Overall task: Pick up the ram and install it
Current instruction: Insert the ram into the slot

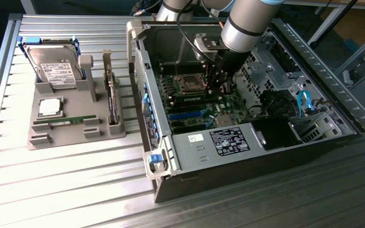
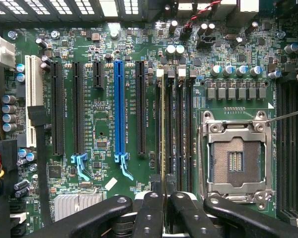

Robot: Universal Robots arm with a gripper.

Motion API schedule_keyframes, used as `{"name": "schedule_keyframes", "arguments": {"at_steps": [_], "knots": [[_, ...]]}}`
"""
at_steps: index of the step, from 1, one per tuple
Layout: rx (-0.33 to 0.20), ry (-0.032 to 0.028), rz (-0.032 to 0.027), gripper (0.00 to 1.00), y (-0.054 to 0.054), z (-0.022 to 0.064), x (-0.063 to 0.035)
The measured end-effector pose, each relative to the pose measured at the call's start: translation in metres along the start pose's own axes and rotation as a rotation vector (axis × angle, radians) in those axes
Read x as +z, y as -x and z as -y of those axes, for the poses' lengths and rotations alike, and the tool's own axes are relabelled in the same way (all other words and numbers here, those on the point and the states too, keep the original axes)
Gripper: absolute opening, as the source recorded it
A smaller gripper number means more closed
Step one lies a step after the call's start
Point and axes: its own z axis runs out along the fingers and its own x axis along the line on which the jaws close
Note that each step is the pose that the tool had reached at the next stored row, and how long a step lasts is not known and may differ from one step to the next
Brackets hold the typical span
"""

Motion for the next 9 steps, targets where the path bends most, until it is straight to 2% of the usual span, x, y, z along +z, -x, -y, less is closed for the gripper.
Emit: {"name": "schedule_keyframes", "arguments": {"at_steps": [9], "knots": [[-0.008,0.0002,-0.0004,0.12,0.0,0.0005,-0.0002]]}}
